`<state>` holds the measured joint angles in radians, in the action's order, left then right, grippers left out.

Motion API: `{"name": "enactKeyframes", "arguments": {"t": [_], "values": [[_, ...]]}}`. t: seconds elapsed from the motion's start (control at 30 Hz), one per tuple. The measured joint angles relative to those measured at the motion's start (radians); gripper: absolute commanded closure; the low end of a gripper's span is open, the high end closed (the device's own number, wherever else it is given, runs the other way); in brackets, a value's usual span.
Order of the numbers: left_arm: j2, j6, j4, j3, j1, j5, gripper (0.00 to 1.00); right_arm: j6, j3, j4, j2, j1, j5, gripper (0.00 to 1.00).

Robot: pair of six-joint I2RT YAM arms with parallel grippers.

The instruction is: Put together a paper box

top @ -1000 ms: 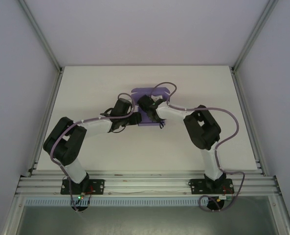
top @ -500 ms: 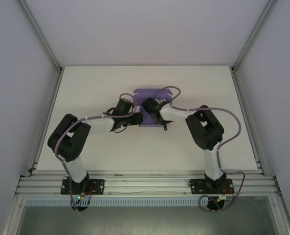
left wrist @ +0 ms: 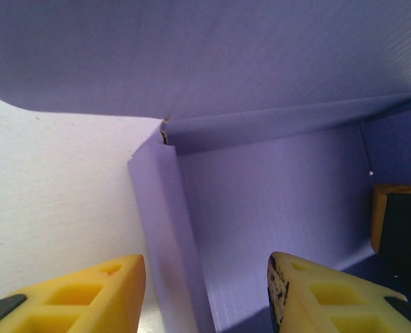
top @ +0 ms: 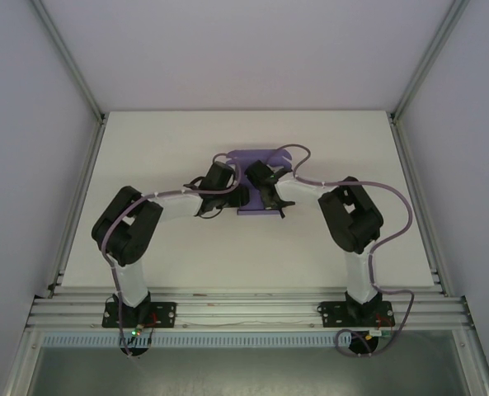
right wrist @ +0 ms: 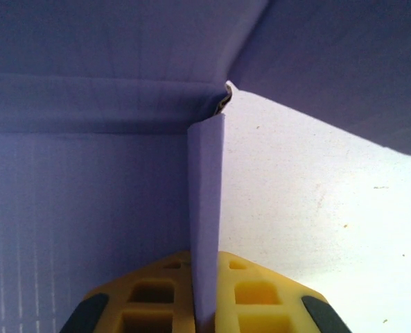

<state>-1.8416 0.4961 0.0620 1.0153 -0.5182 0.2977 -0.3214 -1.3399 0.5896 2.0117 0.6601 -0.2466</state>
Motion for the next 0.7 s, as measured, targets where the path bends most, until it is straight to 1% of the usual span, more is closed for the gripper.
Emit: {"name": "enactKeyframes", "arguments": {"t": [0.13, 0.17, 0.2, 0.23, 0.3, 0.33, 0.37, 0.4, 0.43, 0.5, 0.57, 0.6, 0.63, 0.7], "values": [[0.0, 0.0, -0.013, 0.0, -0.005, -0.014, 0.5, -0.007, 0.005, -0.007, 0.0, 0.0, -0.02, 1.0], [0.0, 0.0, -0.014, 0.0, -0.005, -0.017, 0.5, -0.008, 0.005, -0.007, 0.0, 0.0, -0.023, 0.98], [0.0, 0.0, -0.014, 0.0, -0.005, -0.018, 0.5, -0.008, 0.005, -0.008, 0.0, 0.0, -0.023, 0.9], [0.0, 0.0, -0.016, 0.001, -0.005, -0.018, 0.5, -0.007, 0.007, -0.011, 0.0, 0.0, -0.022, 0.77], [0.0, -0.001, -0.02, 0.001, -0.005, -0.018, 0.49, -0.006, 0.025, -0.034, -0.01, 0.0, -0.017, 0.73], [0.0, -0.001, -0.022, 0.001, -0.005, -0.018, 0.49, -0.004, 0.039, -0.045, -0.023, -0.003, -0.012, 0.69], [0.0, -0.003, -0.023, 0.001, -0.005, -0.018, 0.49, -0.003, 0.055, -0.058, -0.039, -0.007, 0.006, 0.62], [0.0, -0.007, -0.024, 0.001, -0.005, -0.018, 0.47, -0.001, 0.071, -0.067, -0.058, -0.013, 0.029, 0.47], [0.002, -0.008, -0.027, 0.001, -0.005, -0.018, 0.46, 0.0, 0.084, -0.072, -0.075, -0.016, 0.048, 0.39], [0.013, -0.016, -0.035, -0.001, -0.005, -0.023, 0.42, 0.009, 0.103, -0.079, -0.115, -0.02, 0.079, 0.36], [0.042, -0.027, -0.051, -0.005, -0.006, -0.036, 0.37, 0.011, 0.11, -0.085, -0.163, -0.023, 0.1, 0.25], [0.063, -0.032, -0.06, -0.006, -0.006, -0.045, 0.35, 0.013, 0.111, -0.09, -0.189, -0.024, 0.106, 0.17], [0.086, -0.037, -0.069, -0.007, -0.006, -0.054, 0.31, 0.018, 0.113, -0.097, -0.219, -0.029, 0.114, 0.13], [0.14, -0.062, -0.087, -0.008, -0.006, -0.077, 0.15, 0.031, 0.122, -0.117, -0.287, -0.043, 0.124, 0.0]]}}
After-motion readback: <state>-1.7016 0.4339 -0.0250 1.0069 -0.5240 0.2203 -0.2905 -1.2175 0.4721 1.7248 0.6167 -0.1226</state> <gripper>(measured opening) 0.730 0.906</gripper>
